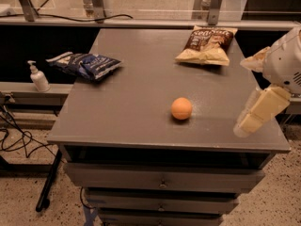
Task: Move orange near brown chip bag
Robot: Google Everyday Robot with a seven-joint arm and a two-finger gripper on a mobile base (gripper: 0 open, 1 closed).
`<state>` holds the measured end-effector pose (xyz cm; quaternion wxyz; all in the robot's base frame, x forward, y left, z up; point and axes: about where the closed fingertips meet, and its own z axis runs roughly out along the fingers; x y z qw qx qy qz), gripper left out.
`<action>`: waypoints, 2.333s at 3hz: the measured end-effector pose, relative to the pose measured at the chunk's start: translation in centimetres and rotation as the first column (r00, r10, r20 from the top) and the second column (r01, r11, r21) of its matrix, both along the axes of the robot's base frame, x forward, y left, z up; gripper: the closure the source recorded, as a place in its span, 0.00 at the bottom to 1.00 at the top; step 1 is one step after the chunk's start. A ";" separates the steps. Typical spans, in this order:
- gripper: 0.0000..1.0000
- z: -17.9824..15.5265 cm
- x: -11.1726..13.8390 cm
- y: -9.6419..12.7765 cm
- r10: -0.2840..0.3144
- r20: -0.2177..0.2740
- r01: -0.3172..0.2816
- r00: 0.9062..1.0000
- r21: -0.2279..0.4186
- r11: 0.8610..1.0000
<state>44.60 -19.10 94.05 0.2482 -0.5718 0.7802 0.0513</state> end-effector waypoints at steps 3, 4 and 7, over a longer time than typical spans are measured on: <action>0.00 -4.5 3.6 6.0 0.013 0.096 -0.042 0.995 0.304 0.952; 0.00 -6.5 4.3 7.5 0.011 0.101 -0.046 0.995 0.353 0.934; 0.18 -10.0 6.1 9.6 -0.039 0.063 0.010 0.997 0.417 0.909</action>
Offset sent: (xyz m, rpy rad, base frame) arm 0.0452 0.0708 -0.0523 0.3916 -0.1027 0.0258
